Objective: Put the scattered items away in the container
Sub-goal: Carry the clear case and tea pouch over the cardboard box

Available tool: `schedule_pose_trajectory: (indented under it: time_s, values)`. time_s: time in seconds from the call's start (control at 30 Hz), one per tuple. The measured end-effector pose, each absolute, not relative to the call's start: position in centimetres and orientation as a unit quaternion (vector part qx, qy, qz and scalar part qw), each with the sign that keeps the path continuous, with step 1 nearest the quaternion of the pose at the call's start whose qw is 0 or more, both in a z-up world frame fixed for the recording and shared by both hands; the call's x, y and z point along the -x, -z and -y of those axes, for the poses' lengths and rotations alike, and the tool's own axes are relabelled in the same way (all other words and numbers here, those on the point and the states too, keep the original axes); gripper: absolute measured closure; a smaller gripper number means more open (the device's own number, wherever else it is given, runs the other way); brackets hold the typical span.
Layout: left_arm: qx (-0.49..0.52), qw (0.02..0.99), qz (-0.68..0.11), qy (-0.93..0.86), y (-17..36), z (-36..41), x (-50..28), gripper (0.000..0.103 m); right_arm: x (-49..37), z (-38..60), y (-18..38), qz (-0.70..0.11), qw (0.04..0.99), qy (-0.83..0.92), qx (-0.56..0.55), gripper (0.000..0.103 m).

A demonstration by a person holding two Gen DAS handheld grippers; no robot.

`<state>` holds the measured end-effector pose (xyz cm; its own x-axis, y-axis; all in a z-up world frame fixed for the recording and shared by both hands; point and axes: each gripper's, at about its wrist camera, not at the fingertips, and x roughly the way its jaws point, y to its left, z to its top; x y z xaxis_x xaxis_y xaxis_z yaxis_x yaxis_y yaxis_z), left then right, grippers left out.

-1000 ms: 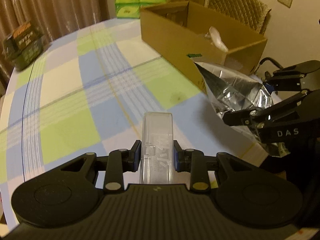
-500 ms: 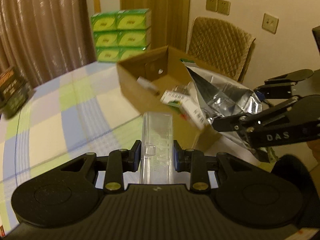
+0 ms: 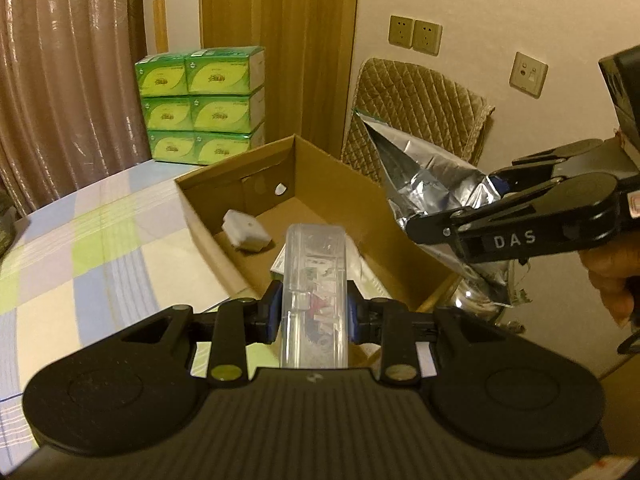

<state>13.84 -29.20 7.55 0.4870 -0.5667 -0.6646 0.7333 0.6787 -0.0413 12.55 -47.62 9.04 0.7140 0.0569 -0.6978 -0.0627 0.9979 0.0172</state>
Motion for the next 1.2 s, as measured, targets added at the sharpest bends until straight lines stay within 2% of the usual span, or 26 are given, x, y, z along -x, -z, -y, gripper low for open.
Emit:
schedule_pose_trajectory:
  time_s: [0.4,1.2]
  values:
    - [-0.109,0.854,-0.353,0.367,-5.9,32.6,-15.2,0.077,-14.0,49.9,-7.8,-0.384,0.923,-0.030,-0.003,0.053]
    - [-0.050,0.858,-0.388,0.331,-3.6,34.0,-17.9,0.077,-15.7,51.3,-6.4,-0.394,0.918,-0.032,-0.017,0.053]
